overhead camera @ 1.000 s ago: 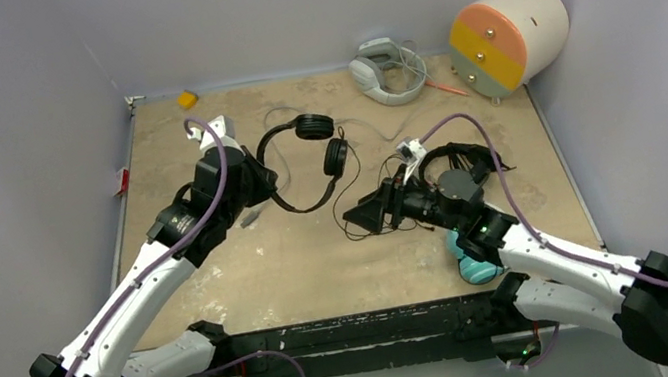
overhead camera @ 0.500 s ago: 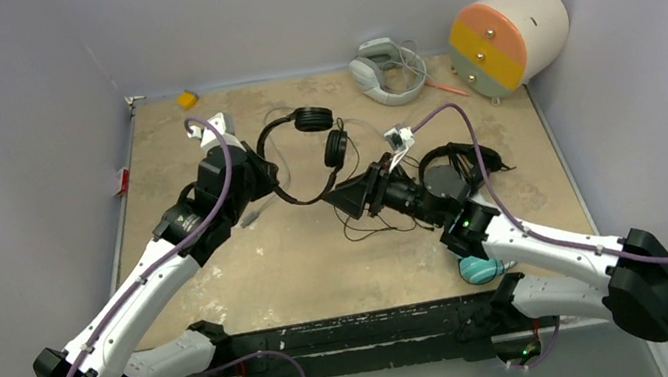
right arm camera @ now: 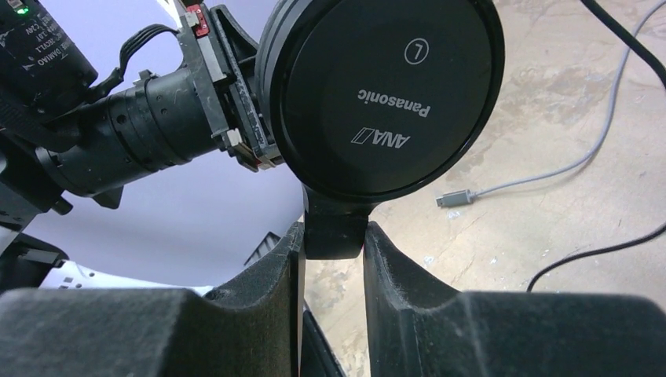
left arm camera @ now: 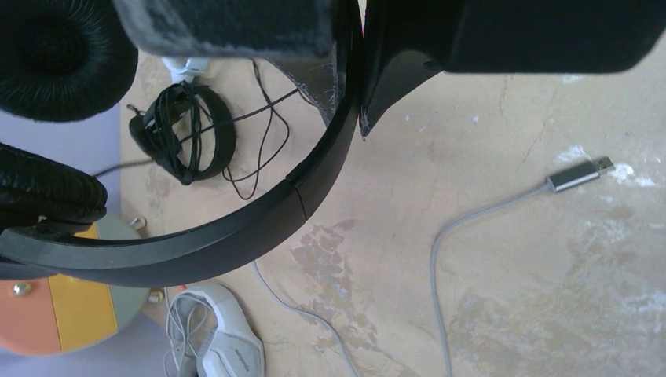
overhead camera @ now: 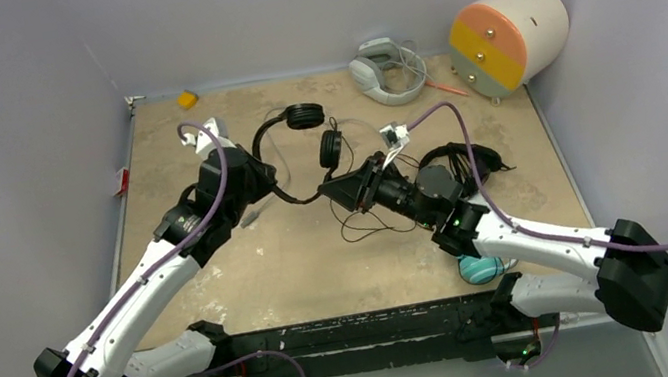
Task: Wrap the headphones
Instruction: Wrap the headphones cable around the headphones.
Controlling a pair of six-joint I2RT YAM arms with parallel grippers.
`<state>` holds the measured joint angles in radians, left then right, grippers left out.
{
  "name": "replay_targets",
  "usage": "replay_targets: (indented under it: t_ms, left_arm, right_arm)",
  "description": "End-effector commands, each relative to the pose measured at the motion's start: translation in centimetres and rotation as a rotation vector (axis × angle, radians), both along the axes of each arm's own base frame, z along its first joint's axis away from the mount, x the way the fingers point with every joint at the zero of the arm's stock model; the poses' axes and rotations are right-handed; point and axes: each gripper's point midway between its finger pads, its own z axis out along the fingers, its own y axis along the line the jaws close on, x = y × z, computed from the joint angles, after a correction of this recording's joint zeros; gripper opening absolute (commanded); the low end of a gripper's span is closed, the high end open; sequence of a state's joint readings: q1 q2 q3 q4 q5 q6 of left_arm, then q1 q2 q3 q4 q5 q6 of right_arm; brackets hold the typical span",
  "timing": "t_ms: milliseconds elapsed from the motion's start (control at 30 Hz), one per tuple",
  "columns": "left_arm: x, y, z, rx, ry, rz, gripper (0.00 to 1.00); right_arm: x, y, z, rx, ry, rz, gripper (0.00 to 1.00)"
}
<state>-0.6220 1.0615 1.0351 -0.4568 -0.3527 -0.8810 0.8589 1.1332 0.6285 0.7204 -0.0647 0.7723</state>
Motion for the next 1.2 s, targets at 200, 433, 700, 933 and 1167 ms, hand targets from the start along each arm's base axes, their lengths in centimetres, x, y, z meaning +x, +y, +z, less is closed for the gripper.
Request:
replay_targets:
  t_ms: [200, 433, 700, 933, 1167]
  left_arm:
    - [0.0, -1.3, 3.4, -0.44, -0.01, 0.138, 0.0]
    - [-0.8, -3.1, 3.9, -0.538, 0.02, 0.061, 0.0]
    - [-0.6, -0.4, 3.3, -0.264, -0.007, 0.093, 0.0]
    - [-0.8, 2.9, 3.5, 0.039, 0.013, 0.111, 0.0]
    - [-1.5, 2.4, 5.6, 0.135, 0.028, -0.047, 0.0]
  right_arm:
    - [-0.3, 1.5, 0.4, 0.043, -0.146, -0.131, 0.21]
    - [0.1, 2.1, -0.3, 0.112, -0.22, -0.191, 0.21]
    - [-0.8, 1.3, 0.0, 0.028, -0.251, -0.171, 0.67]
    - [-4.8, -0.9, -4.6, -0.241, -0.305, 0.012, 0.8]
    - [-6.5, -3.9, -10.6, -0.436, -0.27, 0.068, 0.83]
